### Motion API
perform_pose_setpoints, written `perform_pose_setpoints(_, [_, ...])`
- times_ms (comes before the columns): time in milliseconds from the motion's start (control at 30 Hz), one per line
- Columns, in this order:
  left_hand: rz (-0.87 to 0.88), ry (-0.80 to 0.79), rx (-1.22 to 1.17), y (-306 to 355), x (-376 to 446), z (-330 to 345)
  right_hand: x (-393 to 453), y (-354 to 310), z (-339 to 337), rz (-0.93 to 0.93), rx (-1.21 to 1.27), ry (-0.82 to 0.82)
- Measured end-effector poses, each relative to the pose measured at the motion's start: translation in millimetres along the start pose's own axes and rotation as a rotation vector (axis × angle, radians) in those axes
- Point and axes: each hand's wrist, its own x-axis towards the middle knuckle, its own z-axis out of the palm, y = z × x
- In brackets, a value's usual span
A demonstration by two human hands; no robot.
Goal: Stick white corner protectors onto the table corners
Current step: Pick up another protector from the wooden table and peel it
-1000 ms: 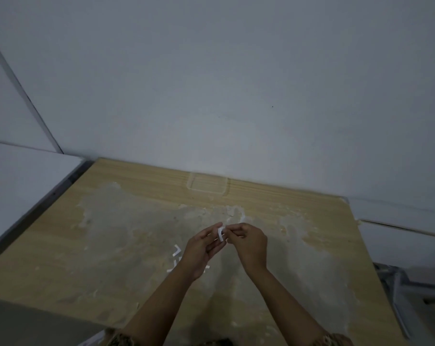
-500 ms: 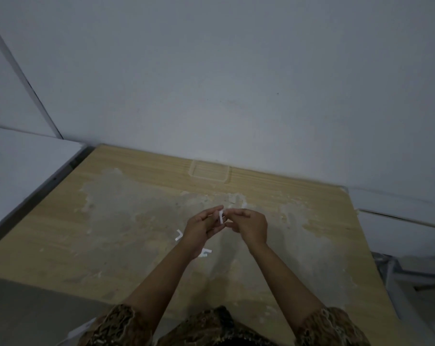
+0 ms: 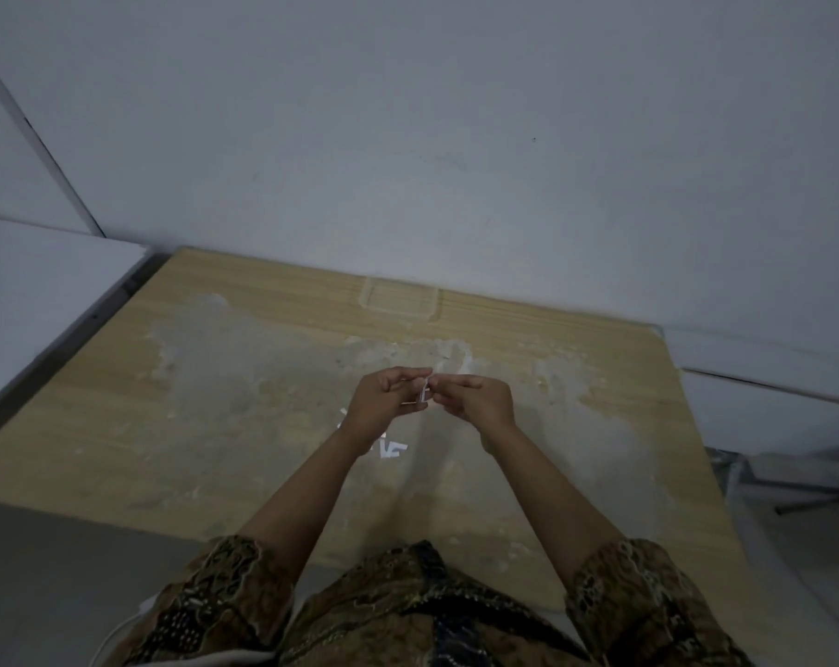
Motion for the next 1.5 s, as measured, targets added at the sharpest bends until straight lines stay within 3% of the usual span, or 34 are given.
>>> perform_pose_setpoints(167, [-0.009,-0.043,0.032,-3,-4,-6,-3,0,-7,0.039,-0.056,-0.089])
perform_pose_setpoints(333, [-0.022,-0.009,-0.003,-8,-7,-6,-7,9,3,-0.034,0.017,0.026])
perform_pose_setpoints(600, [0.006,-0.031,0.070,-6,-12,-13,-5,13,6,0.085,0.019,-0.040])
perform_pose_setpoints(767, [0.027,-0.012,0.051,-7,-15,-12,-8,19,12,0.024,0.086,0.015])
perform_pose_setpoints(1000, [0.010,-0.054,0.091,1,-19,-23,-7,15,7,0.103,0.067,-0.117])
perform_pose_setpoints(1333, [-0.026,-0.079,-0.008,1,-21,-20,-4,10,0,0.073,-0.025,-0.203])
perform_pose_setpoints(1500, [-0.026,-0.052,-0.035,-2,-21,-16,-8,13,4,-0.026,-0.043,-0.133])
